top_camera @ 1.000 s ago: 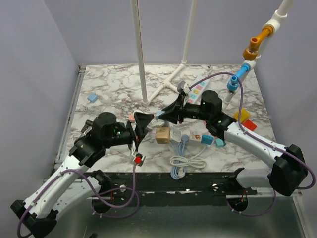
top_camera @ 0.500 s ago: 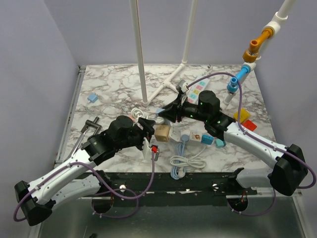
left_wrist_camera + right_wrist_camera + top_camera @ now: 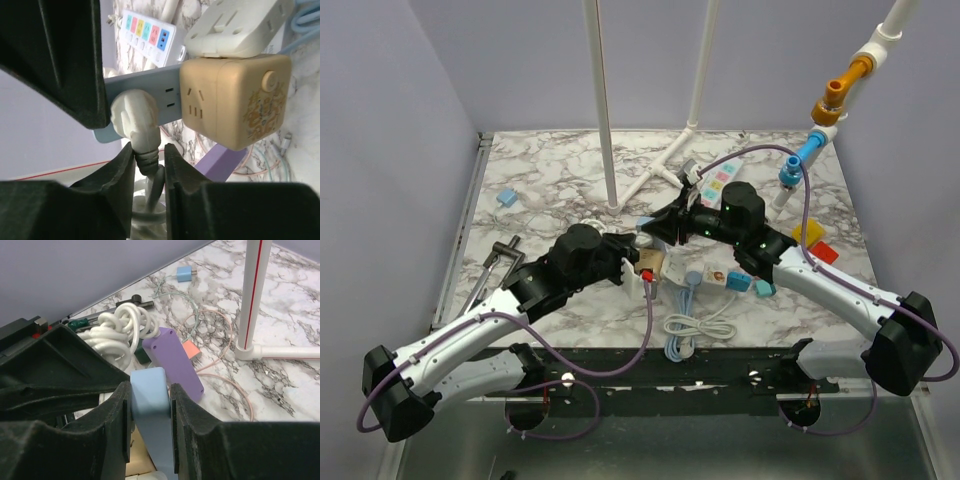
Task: Pull the plug off the socket
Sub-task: Remove the plug from the socket.
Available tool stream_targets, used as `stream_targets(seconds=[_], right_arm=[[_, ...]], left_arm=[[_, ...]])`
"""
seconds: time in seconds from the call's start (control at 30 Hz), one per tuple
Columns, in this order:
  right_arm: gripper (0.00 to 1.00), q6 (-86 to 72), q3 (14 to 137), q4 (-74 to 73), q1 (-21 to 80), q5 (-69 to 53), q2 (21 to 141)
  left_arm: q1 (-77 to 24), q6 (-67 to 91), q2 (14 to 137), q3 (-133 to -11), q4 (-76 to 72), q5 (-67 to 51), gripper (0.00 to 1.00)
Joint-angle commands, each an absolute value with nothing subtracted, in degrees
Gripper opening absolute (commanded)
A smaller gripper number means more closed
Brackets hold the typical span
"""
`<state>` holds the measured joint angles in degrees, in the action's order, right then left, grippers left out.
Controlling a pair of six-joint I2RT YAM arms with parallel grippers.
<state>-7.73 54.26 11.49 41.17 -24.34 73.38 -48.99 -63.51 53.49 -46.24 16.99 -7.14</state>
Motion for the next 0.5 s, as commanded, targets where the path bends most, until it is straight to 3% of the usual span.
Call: stream_targets(seconds=[0.0, 0.07, 0.47], right_arm=[[0.01, -10.3, 55.3, 15.2, 42.1, -25.6, 71.7], [0.01, -10.5, 55.1, 15.5, 42.0, -25.9, 71.9], [0.01, -6.1, 53.2, 11.8, 42.6, -14.4, 70.9]], left_arm=[[-49.1, -62.3, 54.5, -48.2, 13.7, -5.5, 0.13], [-49.1, -62.5, 55.2, -48.7, 13.9, -5.3, 0.00], [-48.8, -60.1, 50.7, -47.6, 13.7, -13.9, 0.00]])
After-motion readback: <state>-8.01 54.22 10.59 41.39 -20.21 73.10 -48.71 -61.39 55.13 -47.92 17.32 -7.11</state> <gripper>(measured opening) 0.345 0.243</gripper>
